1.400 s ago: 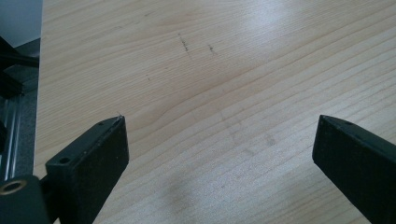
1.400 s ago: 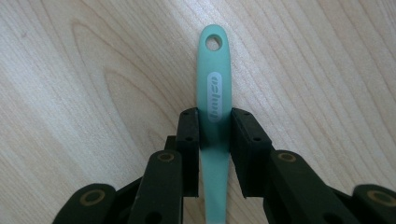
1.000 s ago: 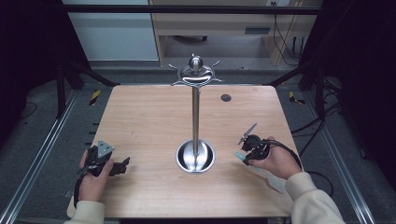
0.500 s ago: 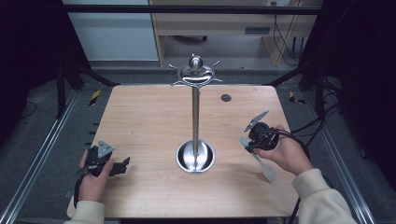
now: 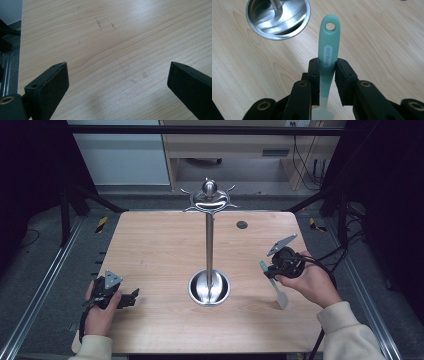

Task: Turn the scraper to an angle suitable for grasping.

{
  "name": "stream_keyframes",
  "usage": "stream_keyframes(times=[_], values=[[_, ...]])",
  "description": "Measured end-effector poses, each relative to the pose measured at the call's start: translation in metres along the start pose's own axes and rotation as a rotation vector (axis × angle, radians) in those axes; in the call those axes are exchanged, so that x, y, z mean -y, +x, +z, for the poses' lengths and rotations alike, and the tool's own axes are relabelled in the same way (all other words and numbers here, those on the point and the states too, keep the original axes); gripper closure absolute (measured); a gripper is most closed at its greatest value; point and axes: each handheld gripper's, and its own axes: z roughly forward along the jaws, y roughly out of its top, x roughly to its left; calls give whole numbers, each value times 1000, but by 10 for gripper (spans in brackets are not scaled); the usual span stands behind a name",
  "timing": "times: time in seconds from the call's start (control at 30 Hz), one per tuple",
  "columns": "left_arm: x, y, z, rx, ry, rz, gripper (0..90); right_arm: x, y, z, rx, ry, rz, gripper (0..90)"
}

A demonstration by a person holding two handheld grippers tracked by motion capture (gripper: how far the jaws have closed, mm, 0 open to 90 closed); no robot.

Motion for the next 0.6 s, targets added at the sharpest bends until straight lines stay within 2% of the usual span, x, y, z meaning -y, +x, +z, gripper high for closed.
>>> stream_keyframes(times=[0.13, 0.4, 0.6], values=[[0, 0, 0, 2, 2, 3, 35, -2, 0, -8, 5, -36, -7, 751], [0, 0, 0, 0, 0, 0, 35, -8, 1, -27, 22, -153, 1, 752], [0, 0, 0, 1, 2, 4, 35, -12, 0, -41, 18, -232, 8, 752]])
